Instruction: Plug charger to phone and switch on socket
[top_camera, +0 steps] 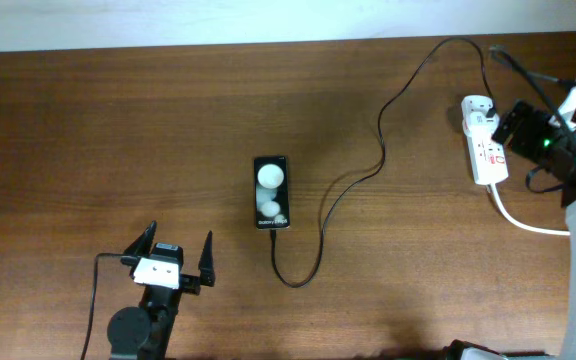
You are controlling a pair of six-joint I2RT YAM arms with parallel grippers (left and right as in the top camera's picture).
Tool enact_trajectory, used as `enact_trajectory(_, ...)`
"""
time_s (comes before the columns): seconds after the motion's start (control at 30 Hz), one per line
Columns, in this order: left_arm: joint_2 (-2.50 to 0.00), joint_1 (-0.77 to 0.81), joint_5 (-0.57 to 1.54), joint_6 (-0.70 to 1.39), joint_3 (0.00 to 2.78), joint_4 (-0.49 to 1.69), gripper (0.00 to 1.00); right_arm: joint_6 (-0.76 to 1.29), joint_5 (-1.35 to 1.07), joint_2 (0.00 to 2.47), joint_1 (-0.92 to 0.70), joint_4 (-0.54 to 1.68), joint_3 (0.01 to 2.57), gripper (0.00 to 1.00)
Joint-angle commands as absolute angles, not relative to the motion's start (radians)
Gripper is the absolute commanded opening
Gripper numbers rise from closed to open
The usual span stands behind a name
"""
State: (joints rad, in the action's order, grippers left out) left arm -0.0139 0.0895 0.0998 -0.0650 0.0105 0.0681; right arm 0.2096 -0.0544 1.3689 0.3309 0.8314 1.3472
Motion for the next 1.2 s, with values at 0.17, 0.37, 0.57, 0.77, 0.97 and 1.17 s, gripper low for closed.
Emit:
enact_trajectory(0.17, -0.005, 0.091, 0.091, -0.084, 0.009, 0.076, 0.99, 0.214, -0.064, 1.369, 0.326, 0.826, 1.298, 0.99)
enact_trajectory(0.37, -0.005, 0.091, 0.092, -0.084, 0.009, 0.076, 0.99, 0.214, -0.064, 1.367, 0.326, 0.826, 1.135, 0.99)
enact_trajectory(0.57, -0.005, 0.091, 0.092, -0.084, 0.009, 0.076, 0.99, 0.214, -0.064, 1.362, 0.326, 0.826, 0.982, 0.99)
enact_trajectory(0.77, -0.005, 0.091, 0.091, -0.084, 0.009, 0.076, 0.99, 0.214, -0.064, 1.321, 0.326, 0.826, 0.847, 0.99)
enact_trajectory(0.97, -0.005, 0.091, 0.092, -0.084, 0.009, 0.076, 0.99, 0.214, -0.064, 1.232, 0.326, 0.826, 0.692, 0.99)
enact_trajectory(1.17, -0.005, 0.091, 0.092, -0.084, 0.009, 0.076, 0.99, 0.217, -0.064, 1.176, 0.326, 0.799, 0.603, 0.99)
